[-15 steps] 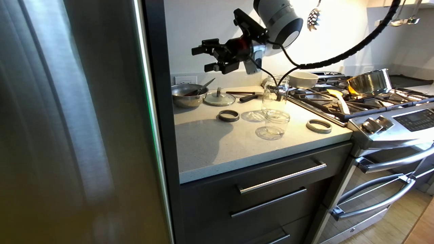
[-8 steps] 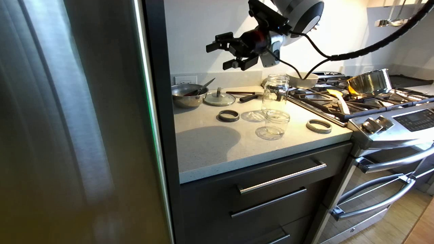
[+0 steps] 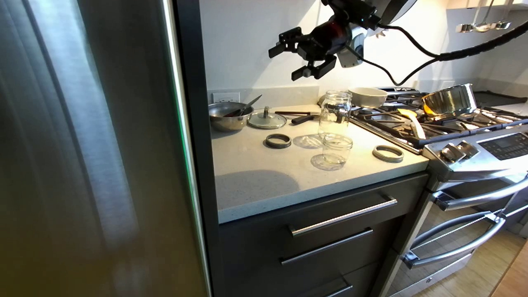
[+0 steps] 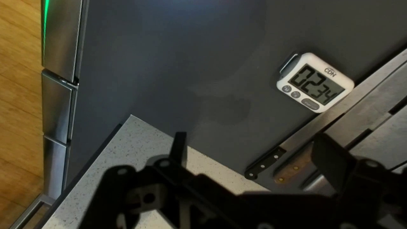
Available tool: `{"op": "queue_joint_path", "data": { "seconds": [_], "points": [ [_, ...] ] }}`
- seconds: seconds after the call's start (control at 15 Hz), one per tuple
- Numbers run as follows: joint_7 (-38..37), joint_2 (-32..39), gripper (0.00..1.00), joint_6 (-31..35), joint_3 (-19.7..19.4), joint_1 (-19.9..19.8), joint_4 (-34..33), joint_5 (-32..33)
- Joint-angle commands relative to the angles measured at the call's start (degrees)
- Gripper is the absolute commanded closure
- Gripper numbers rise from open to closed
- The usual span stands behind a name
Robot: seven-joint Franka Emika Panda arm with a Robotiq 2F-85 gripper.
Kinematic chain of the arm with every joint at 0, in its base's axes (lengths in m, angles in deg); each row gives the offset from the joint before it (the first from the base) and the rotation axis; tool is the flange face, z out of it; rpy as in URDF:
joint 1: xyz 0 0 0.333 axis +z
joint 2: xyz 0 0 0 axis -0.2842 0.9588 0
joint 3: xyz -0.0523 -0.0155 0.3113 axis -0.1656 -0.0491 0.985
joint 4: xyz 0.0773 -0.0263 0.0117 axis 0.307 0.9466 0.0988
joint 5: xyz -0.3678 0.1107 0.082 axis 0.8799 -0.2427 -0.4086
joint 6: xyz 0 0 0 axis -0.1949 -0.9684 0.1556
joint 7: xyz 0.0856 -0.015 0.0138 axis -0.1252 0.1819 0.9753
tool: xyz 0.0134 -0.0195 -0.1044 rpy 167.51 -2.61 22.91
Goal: Press a button on the white device
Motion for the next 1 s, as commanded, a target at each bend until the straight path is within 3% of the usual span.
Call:
{"op": "queue_joint_path", "data": {
  "seconds": [0.0, 0.4, 0.53, 0.93],
  "points": [
    [0.74, -6.79, 0.00, 5.90, -0.33, 0.55, 5.77, 3.54],
    [0.41, -13.21, 0.00, 13.67, 0.67, 0.55, 9.68, 7.34],
    [0.02, -10.72, 0.00, 11.46, 0.97, -0.23, 6.76, 5.99],
    [-0.02, -10.93, 0.00, 11.55, 1.09, -0.23, 6.74, 6.01]
  ]
}}
